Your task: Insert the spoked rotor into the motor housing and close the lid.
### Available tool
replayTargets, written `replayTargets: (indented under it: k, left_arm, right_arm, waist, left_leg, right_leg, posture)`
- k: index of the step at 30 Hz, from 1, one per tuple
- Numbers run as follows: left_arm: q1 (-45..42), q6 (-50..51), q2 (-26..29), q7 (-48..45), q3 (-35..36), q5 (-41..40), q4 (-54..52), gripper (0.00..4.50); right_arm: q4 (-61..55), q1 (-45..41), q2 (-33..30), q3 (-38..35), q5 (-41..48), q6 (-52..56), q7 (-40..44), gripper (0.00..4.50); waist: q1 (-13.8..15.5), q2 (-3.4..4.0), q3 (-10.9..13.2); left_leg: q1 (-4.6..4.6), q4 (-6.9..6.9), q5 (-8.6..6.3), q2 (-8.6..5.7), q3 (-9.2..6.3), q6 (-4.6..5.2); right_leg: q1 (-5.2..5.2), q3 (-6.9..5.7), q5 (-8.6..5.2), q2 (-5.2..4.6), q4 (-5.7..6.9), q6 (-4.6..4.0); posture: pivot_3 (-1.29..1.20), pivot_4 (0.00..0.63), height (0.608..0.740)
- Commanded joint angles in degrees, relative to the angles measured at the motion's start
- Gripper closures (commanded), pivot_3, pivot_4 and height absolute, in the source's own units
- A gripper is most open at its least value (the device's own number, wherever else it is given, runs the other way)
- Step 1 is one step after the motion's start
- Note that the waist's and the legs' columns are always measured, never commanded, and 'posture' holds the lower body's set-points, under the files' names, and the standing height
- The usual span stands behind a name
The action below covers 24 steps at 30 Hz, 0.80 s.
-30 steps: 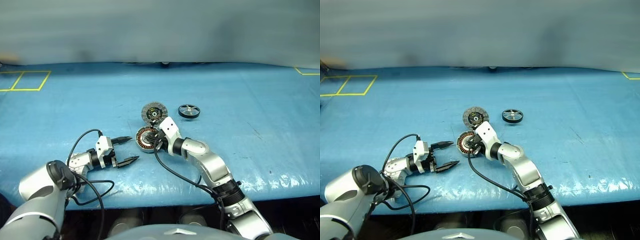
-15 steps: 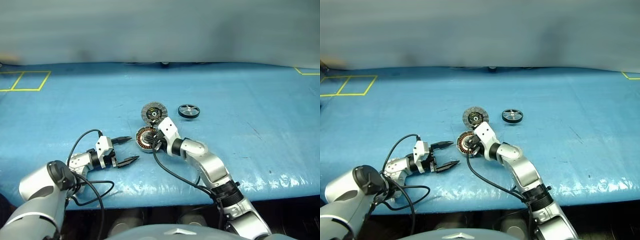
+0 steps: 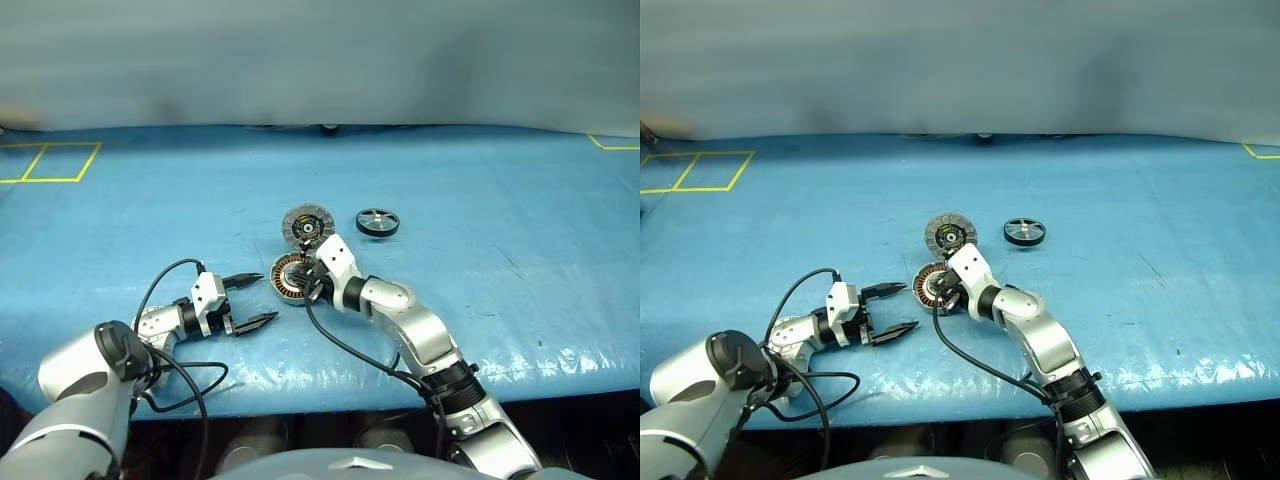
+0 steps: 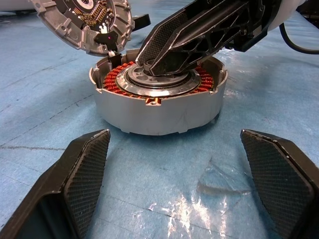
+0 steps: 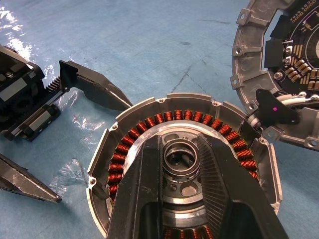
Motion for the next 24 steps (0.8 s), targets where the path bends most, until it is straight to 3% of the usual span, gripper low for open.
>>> replayTargets:
  k: [1, 2, 3, 7, 19, 22, 24]
  left_arm:
    - [0.9, -0.1, -0.1, 0.3, -0.8, 0.1, 1.0, 0.0]
    - [0.9, -0.2, -0.1, 0.3, -0.8, 0.1, 1.0, 0.0]
    - [0.9, -0.2, -0.1, 0.4, -0.9, 0.1, 1.0, 0.0]
    - [0.9, -0.1, 0.1, 0.7, -1.2, 0.1, 1.0, 0.0]
    - [1.1, 0.0, 0.0, 0.9, -1.8, -0.1, 1.0, 0.0]
    - [1.1, 0.1, -0.1, 0.8, -1.8, -0.1, 1.0, 0.0]
    - [1.2, 0.1, -0.1, 0.7, -1.8, -0.1, 1.0, 0.0]
  right_arm:
    - [-0.6, -0.5, 0.3, -0.2, 0.3, -0.5, 0.4, 3.86]
    - [-0.6, -0.4, 0.3, -0.3, 0.4, -0.4, 0.4, 3.86]
    - [-0.7, -0.4, 0.3, -0.3, 0.4, -0.4, 0.4, 3.14]
    - [-1.1, -0.2, 0.9, -0.6, 0.6, -0.8, 0.0, 1.92]
    - [-3.0, 0.6, 1.5, -1.9, 2.5, -0.3, 0.3, 1.92]
    - [-3.1, 0.7, 1.4, -2.1, 2.5, -0.9, 0.2, 2.48]
    - [-3.3, 0.8, 1.3, -2.2, 2.5, -1.0, 0.2, 3.1]
  waist:
    - [0.0, 0.0, 0.0]
    - [0.0, 0.0, 0.0]
    - [0.0, 0.0, 0.0]
    - [0.0, 0.0, 0.0]
    - [-0.1, 0.01, 0.0]
    - [-0.1, 0.01, 0.0]
    - [-0.1, 0.01, 0.0]
  left_leg:
    - [0.0, 0.0, 0.0, 0.0, 0.0, 0.0]
    - [0.0, 0.0, 0.0, 0.0, 0.0, 0.0]
    - [0.0, 0.0, 0.0, 0.0, 0.0, 0.0]
    - [0.01, 0.0, 0.0, 0.0, 0.0, -0.01]
    - [0.03, 0.0, 0.01, 0.0, 0.0, -0.02]
    - [0.03, 0.0, 0.01, 0.0, 0.0, -0.02]
    - [0.03, 0.0, 0.01, 0.0, 0.0, -0.02]
  right_leg:
    - [0.0, 0.0, 0.0, 0.0, 0.0, 0.0]
    - [0.0, 0.0, 0.0, 0.0, 0.0, 0.0]
    - [0.0, 0.0, 0.0, 0.0, 0.01, 0.0]
    - [0.0, 0.0, 0.0, 0.0, 0.01, 0.0]
    - [0.0, 0.01, 0.0, 0.0, 0.04, 0.0]
    - [0.0, 0.01, 0.0, 0.0, 0.05, 0.0]
    - [0.01, 0.01, 0.0, 0.0, 0.05, 0.0]
  posture:
    - [0.0, 0.15, 0.74]
    - [0.0, 0.15, 0.74]
    - [0.0, 0.15, 0.74]
    - [0.0, 0.15, 0.74]
    - [0.0, 0.15, 0.74]
    - [0.0, 0.15, 0.74]
    - [0.0, 0.15, 0.74]
